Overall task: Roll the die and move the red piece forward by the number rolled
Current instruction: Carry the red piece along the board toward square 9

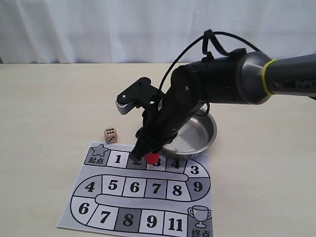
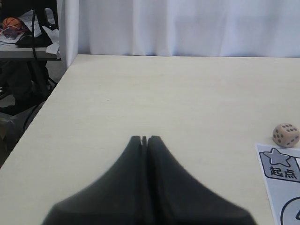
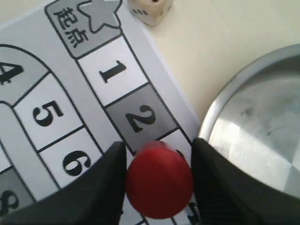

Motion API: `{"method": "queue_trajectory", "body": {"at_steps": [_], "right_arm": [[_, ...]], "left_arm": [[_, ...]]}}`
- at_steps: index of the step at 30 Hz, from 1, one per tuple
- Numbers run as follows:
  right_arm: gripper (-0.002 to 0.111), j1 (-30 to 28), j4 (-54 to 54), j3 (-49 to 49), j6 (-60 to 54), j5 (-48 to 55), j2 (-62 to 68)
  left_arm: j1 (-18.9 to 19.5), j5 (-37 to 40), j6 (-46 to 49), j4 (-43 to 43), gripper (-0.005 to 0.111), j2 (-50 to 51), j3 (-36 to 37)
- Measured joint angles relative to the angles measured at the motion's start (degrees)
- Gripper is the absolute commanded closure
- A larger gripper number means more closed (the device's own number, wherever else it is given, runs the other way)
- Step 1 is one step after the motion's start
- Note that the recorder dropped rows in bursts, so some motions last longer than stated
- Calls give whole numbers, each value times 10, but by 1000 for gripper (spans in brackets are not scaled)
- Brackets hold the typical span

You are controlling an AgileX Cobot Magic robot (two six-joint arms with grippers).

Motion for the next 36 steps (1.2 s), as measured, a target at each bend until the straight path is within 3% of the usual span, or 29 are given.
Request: {"method": "queue_trajectory", "body": {"at_steps": [5, 10, 15, 36], "right_arm": [[104, -1, 32, 32, -40, 29, -25], [104, -8, 24, 114, -45, -46, -47], [104, -59, 24, 148, -45, -79, -59], [104, -68, 37, 186, -45, -148, -68]], "left_arm": [[0, 0, 0, 0, 107, 0, 0], [0, 0, 0, 0, 107, 0, 0], [0, 0, 0, 0, 107, 0, 0], [0, 0, 0, 0, 107, 0, 0]]}}
